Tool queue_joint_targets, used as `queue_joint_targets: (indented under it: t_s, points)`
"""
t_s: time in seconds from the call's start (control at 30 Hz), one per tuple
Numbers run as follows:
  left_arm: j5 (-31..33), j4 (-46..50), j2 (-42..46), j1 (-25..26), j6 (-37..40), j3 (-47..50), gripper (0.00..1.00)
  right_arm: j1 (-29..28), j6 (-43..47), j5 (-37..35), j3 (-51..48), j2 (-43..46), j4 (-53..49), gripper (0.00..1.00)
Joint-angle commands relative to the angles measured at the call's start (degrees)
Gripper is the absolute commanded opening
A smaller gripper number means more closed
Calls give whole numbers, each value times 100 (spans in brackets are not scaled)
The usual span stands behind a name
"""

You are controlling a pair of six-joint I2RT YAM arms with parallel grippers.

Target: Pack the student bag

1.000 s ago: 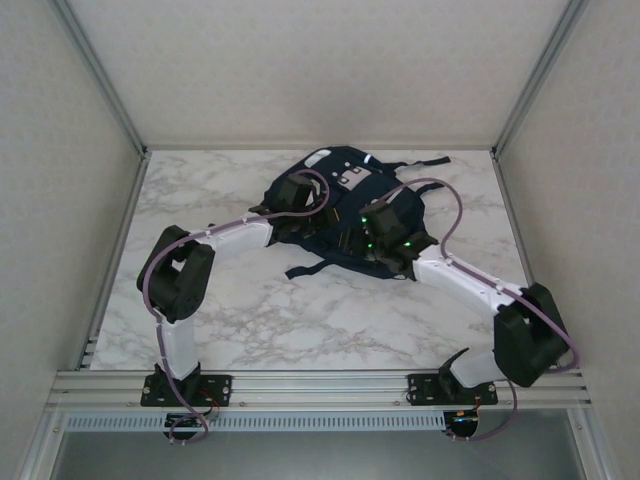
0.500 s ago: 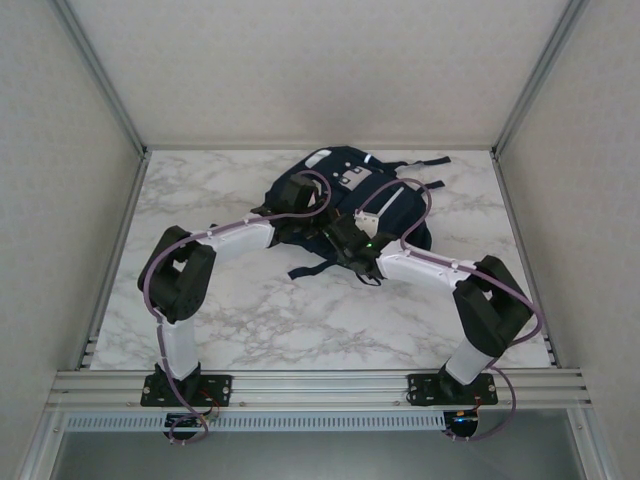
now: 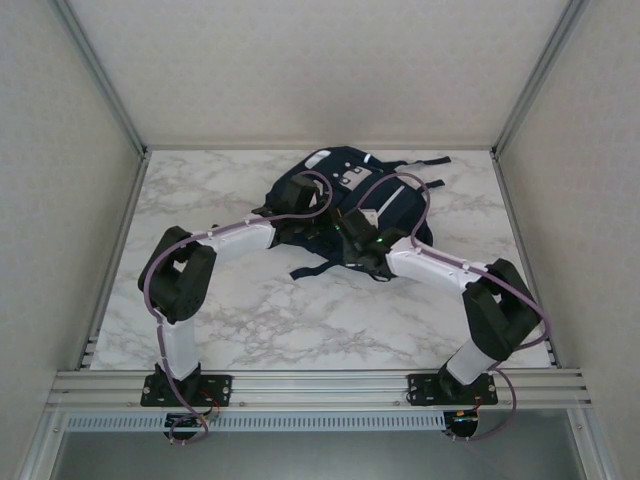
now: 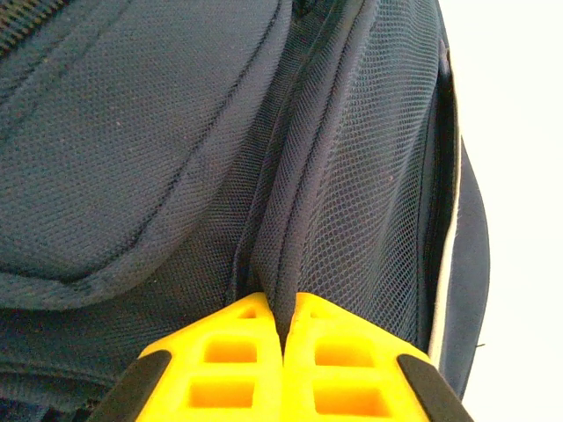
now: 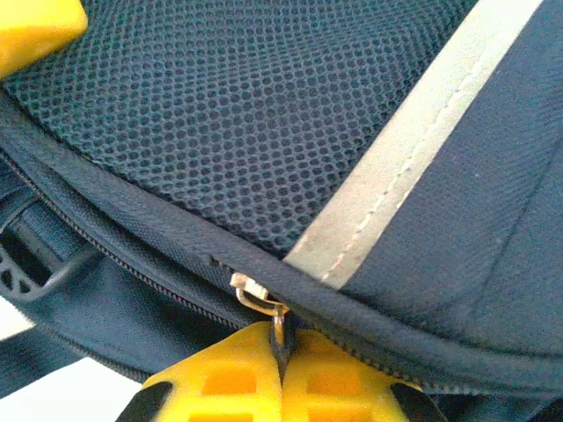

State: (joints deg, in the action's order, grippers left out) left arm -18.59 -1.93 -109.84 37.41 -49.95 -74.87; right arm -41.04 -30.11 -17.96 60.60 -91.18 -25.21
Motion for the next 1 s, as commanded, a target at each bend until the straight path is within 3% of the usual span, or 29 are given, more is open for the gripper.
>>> queue_joint_targets:
  t_s: [0.0,0.07,0.3,0.43,0.6,0.7,0.87,0.97]
  points:
    - [-512,54,393,-46,357,26,0,696,867,1213,-82,258,-518,0]
    - [-541,151,393,-108,447,31,0,899,1206,1667,1,258,-912,0]
    - [-491,602,479,-338,868,-39,0,1258,1959,2248,272,131,-2130,0]
    - [-380,802,477,-366,1118,-112,0,1275,2109,2242,488,-15,-2649,0]
    - [-357,1348,441,-376,1565,-219,0,1453,2343,1454,871,-340,-3181,0]
    - [-341,1786,435,-409,2022,-292,0,1533,2585,614,1258,-597,-3504,0]
    - [-369,2568,389,-553,3139,-439,0,1631,3139,-600,1790,-1046,-3332,0]
    - [-428,2801,357,-712,3545,-532,0,1624,3390,-916,1890,-1232,-2922,0]
